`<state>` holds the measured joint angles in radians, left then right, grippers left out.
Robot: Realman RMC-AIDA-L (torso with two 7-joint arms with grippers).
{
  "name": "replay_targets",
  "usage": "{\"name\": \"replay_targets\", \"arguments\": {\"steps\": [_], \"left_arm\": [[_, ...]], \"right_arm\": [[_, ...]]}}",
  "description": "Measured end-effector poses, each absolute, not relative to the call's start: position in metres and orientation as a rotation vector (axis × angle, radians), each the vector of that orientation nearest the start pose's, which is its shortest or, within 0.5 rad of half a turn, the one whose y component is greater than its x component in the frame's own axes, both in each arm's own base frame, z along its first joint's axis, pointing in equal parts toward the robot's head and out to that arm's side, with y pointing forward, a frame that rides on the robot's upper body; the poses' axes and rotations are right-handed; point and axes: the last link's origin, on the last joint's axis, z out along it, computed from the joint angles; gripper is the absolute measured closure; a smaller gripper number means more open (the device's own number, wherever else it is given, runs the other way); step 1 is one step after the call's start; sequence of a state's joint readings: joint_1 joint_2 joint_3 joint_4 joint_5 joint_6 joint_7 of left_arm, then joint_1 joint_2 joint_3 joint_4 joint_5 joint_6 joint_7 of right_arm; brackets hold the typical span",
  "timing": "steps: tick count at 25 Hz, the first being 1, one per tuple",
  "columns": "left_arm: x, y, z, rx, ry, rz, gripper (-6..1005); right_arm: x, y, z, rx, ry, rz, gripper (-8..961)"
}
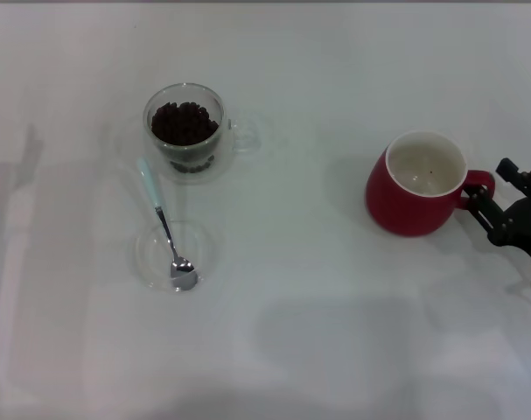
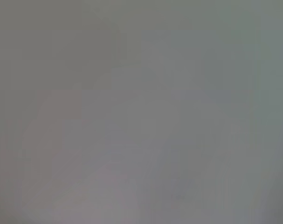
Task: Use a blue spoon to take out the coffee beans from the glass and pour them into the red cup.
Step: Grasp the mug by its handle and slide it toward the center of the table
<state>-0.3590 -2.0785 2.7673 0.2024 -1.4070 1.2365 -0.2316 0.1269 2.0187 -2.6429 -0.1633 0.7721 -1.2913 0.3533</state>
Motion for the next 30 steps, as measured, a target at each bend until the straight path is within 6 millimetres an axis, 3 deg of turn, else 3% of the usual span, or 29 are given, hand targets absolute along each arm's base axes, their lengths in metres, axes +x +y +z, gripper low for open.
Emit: {"name": "replay_targets", "arguments": {"steps": [5, 8, 13, 20, 30], "left_arm": [[-0.350, 0.294, -0.021, -1.470, -0.740, -0.772, 116], [-0.350, 0.294, -0.021, -1.470, -0.739, -0.772, 116], [-0.351, 0.294, -0.020, -1.470, -0.736, -0.765, 116], [-0.352, 0.293, -0.020, -1.469, -0.736, -0.763, 116], [-0.351, 0.293, -0.021, -1.471, -0.737, -0.765, 117]], "right_arm": [[0.381, 0.203, -0.041, -1.840, 0.759, 0.671, 354], [0.382, 0.205, -0.042, -1.847, 0.761, 0.657, 594], [0.382, 0.207, -0.043, -1.852, 0.762, 0.649, 766], [0.372, 0.215, -0.050, -1.886, 0.697, 0.632, 770], [0.342, 0.223, -0.069, -1.988, 0.567, 0.674, 776]]}}
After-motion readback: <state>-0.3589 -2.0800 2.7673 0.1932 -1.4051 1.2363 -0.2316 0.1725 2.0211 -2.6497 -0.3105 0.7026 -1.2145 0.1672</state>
